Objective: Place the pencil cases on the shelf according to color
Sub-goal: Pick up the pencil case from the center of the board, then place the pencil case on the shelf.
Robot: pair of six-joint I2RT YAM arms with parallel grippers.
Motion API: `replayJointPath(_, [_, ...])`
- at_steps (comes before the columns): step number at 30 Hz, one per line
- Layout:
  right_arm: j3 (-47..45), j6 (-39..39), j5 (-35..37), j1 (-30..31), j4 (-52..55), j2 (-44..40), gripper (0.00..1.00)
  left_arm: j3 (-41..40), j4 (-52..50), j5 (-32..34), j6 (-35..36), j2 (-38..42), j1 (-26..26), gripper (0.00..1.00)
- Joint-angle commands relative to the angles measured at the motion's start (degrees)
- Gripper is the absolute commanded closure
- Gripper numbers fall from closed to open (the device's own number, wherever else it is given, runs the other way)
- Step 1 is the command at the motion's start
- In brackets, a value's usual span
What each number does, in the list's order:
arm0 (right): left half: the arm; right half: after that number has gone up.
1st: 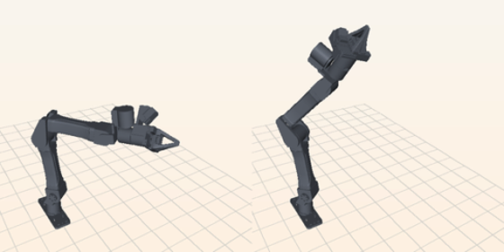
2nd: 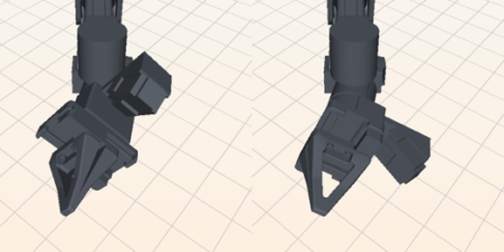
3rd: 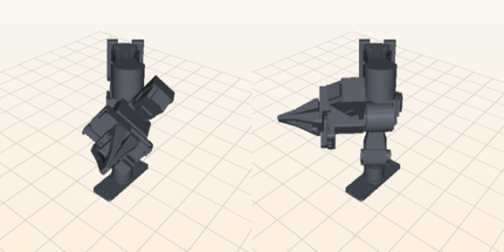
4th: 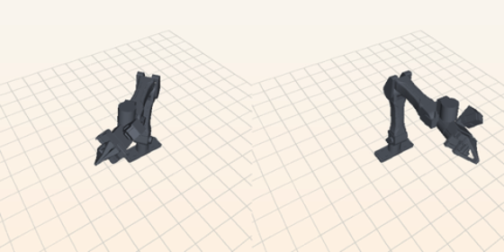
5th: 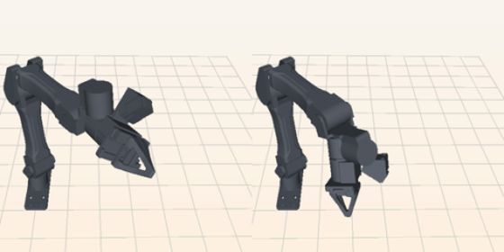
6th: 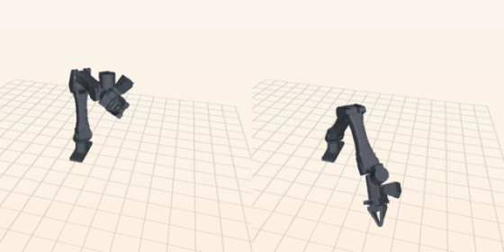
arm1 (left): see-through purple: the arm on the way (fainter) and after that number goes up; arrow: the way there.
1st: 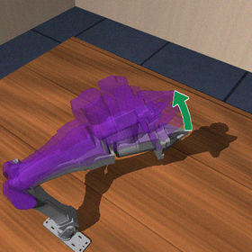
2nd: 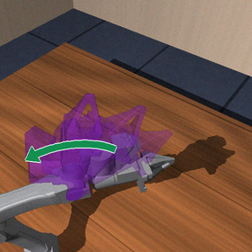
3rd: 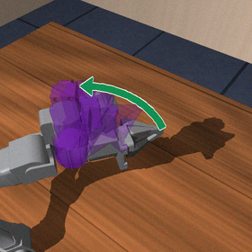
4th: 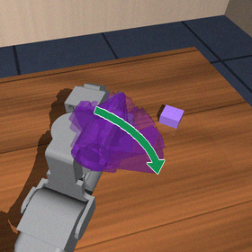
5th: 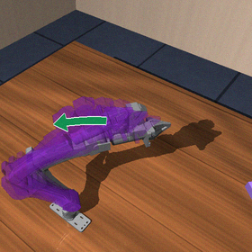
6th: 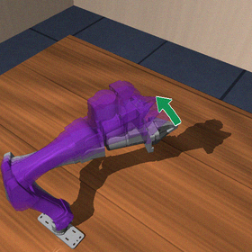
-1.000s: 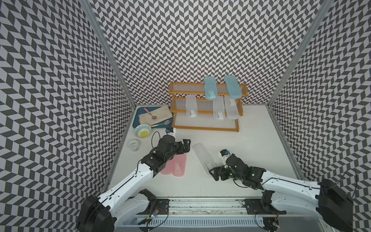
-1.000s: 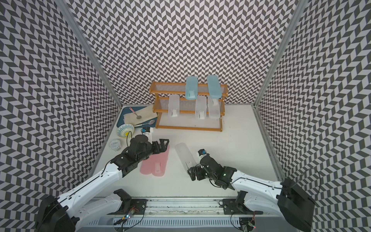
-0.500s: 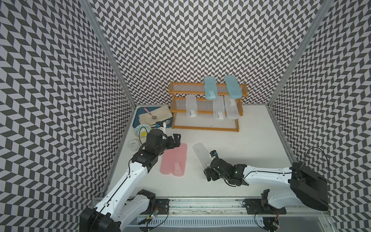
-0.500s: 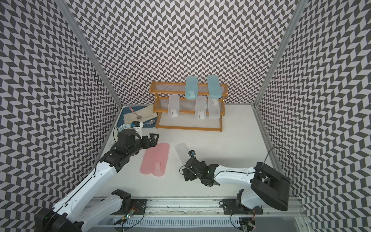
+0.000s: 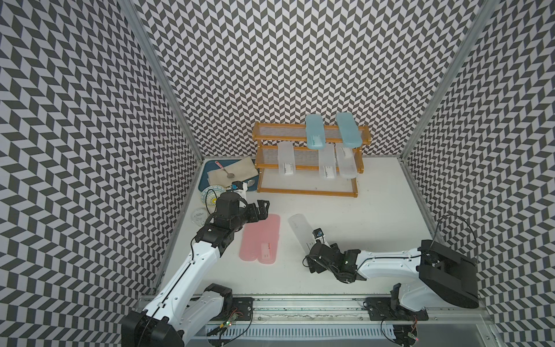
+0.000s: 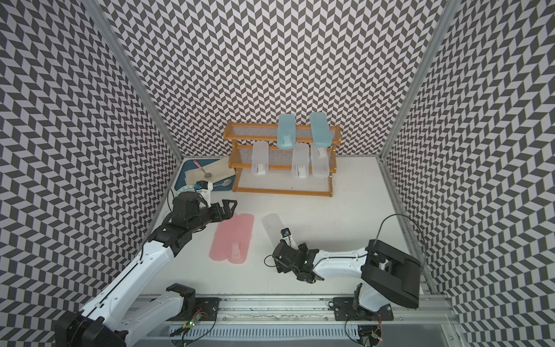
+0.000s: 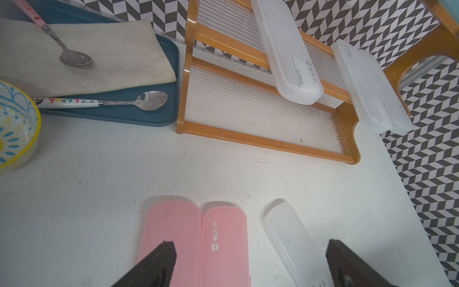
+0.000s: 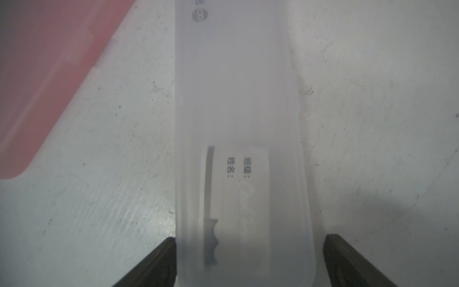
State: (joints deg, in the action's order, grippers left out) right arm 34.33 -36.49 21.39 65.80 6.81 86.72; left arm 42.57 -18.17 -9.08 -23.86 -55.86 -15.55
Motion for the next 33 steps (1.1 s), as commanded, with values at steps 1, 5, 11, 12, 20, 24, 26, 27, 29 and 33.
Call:
replayJointPath(1, [-1.4, -4.2, 0.1, 1.0, -0.1, 2.7, 0.1, 0.6, 0.9, -2.0, 0.7, 0.0, 0.8, 0.0])
replayJointPath(5, [-1.4, -4.7, 1.2, 1.4, -0.1, 2.9, 0.2, 0.5, 1.2, -2.8, 0.6, -0.1, 1.4, 0.0])
replayJointPath(11, [-2.5, -6.2, 3.1, 1.5, 0.5, -1.7, 0.41, 0.4, 1.5, -2.9, 0.6, 0.4, 2.0, 0.0])
replayJointPath(12, [-2.5, -6.4, 3.6, 1.6, 1.0, -3.0, 0.42, 0.3, 1.5, -3.0, 0.6, 0.5, 2.1, 0.0])
replayJointPath(20, [1.8, -8.3, 8.0, 1.7, 9.3, -12.2, 0.43, 0.5, 2.6, -4.7, 0.5, 0.0, 3.3, 0.0])
replayJointPath(24, [5.3, -9.2, 10.5, 1.8, 13.2, -15.4, 0.43, 0.6, 3.6, -6.5, 0.3, -0.6, 4.4, 0.0])
replayJointPath(26, [7.7, -9.9, 12.1, 1.7, 15.4, -16.1, 0.43, 0.6, 4.1, -7.6, 0.1, -0.9, 5.1, 0.0])
replayJointPath(27, [8.6, -9.8, 12.7, 1.7, 15.9, -16.4, 0.44, 0.6, 4.3, -8.1, 0.1, -1.0, 5.4, 0.0])
replayJointPath(29, [10.5, -9.8, 14.5, 1.7, 16.7, -16.4, 0.44, 0.5, 4.4, -8.7, 0.0, -1.0, 6.0, 0.0])
replayJointPath(33, [13.7, -8.1, 17.9, 1.3, 15.5, -16.0, 0.42, 0.5, 4.5, -9.1, 0.1, -0.7, 6.6, 0.0])
